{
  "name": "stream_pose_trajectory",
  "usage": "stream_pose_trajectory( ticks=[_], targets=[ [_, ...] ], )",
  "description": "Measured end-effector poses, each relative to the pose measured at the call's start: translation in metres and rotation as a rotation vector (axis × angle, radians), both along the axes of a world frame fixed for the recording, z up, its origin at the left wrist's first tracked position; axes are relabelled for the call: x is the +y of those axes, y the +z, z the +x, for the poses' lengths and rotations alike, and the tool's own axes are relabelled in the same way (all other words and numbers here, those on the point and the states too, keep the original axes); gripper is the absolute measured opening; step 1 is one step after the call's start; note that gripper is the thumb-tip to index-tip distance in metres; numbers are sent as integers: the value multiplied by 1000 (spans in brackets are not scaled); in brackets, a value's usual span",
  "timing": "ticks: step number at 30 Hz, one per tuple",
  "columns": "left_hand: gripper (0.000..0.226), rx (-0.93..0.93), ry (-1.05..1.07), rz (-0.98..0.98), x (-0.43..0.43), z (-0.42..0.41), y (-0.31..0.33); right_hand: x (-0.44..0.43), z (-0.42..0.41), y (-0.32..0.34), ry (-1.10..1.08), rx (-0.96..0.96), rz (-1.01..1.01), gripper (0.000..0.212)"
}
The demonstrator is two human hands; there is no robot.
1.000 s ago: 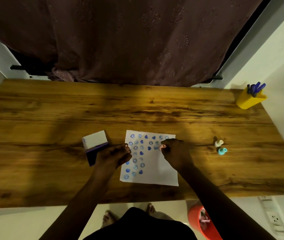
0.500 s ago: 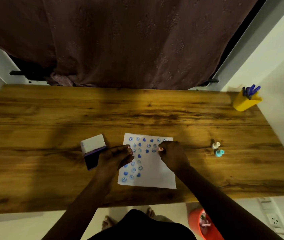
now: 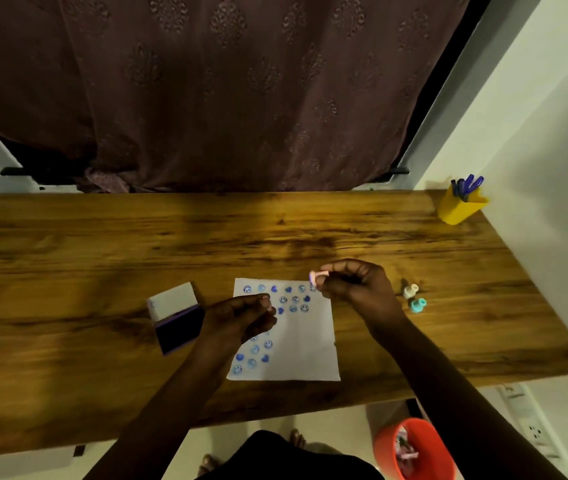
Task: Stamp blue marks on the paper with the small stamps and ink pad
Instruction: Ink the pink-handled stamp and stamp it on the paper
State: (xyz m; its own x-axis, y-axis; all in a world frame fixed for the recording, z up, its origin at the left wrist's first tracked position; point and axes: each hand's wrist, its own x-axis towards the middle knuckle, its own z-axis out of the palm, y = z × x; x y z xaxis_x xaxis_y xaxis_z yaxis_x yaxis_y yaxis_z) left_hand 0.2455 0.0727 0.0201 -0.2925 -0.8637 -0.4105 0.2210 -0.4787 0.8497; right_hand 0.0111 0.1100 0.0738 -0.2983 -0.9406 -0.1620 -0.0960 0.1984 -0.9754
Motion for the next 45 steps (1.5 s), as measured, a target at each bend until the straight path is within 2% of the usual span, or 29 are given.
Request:
stream_pose_trajectory(
  ticks=[9,13,18,30,33,37,41,43,45],
  targets=[
    [41,47,-198,4,5,-27,16,31,18,-1,145,16,-117,20],
    [46,33,-203,14,6,-34,15,34,16,-2,150,41,-170,17],
    [41,42,-221,-5,7,-39,9,38,9,-6,153,-4,-187,18],
    [37,28,-269,-58,13,-61,9,48,-21,-16,172,-56,-54,15],
    [24,-17,-292,-72,19,-73,8,52,-34,-22,186,-13,-33,15],
    [23,-53,-281,6,24,-89,4,52,-65,-23,203,132,-7,24],
    [17,-98,-210,42,24,-98,-5,47,-108,-24,83,455,50,14],
    [13,-88,-197,49,25,-101,-10,44,-128,-27,81,627,76,8],
    [10,-78,-199,55,25,-102,-14,40,-147,-33,104,788,116,10]
  ],
)
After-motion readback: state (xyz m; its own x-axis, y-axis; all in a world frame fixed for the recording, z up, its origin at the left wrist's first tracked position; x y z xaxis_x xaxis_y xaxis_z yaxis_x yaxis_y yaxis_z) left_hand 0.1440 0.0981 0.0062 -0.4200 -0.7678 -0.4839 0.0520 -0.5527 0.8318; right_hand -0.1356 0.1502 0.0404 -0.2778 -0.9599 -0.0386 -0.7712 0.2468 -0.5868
